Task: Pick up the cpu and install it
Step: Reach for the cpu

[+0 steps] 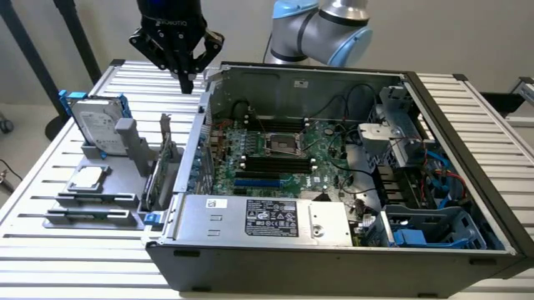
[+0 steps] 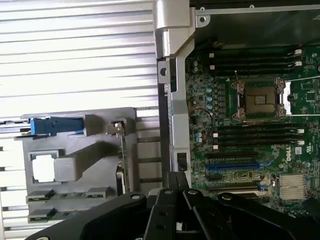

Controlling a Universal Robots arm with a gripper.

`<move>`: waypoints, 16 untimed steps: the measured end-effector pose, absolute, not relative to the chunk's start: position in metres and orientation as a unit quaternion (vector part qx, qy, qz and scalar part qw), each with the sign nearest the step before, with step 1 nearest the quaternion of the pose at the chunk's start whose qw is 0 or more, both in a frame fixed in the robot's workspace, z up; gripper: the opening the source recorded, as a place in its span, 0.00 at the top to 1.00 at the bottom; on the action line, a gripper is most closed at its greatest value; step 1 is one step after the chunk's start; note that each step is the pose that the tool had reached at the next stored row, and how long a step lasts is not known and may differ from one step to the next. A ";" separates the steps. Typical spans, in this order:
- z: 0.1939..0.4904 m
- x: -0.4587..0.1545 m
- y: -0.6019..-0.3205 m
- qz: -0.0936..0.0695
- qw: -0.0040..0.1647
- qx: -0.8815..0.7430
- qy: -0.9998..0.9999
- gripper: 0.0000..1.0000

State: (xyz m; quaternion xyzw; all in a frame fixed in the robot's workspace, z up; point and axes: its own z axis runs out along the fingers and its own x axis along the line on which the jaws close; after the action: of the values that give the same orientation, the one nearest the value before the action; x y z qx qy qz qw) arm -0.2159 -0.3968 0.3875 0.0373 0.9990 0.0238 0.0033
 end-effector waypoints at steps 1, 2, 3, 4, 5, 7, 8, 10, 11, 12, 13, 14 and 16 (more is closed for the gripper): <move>0.387 -0.220 -0.397 0.024 0.003 0.037 0.999 0.89; 0.387 -0.225 -0.397 0.024 0.003 0.037 0.999 0.89; 0.386 -0.230 -0.397 0.024 0.003 0.037 0.999 0.89; 0.386 -0.234 -0.397 0.024 0.003 0.037 0.999 0.89; 0.385 -0.239 -0.397 0.024 0.003 0.037 0.999 0.89; 0.384 -0.248 -0.397 0.024 0.003 0.037 0.999 0.89; 0.384 -0.252 -0.397 0.024 0.003 0.037 0.999 0.89; 0.383 -0.261 -0.397 0.024 0.003 0.037 0.999 0.89; 0.383 -0.266 -0.397 0.024 0.003 0.037 0.999 0.89; 0.382 -0.270 -0.397 0.024 0.003 0.037 0.999 0.89; 0.382 -0.275 -0.397 0.024 0.003 0.037 0.999 0.89; 0.381 -0.280 -0.397 0.023 0.003 0.037 0.999 0.89; 0.380 -0.289 -0.397 0.023 0.003 0.037 0.999 0.89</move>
State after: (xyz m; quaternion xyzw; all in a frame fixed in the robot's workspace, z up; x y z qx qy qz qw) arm -0.2887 -0.3966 0.3801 0.0374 0.9990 0.0232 0.0033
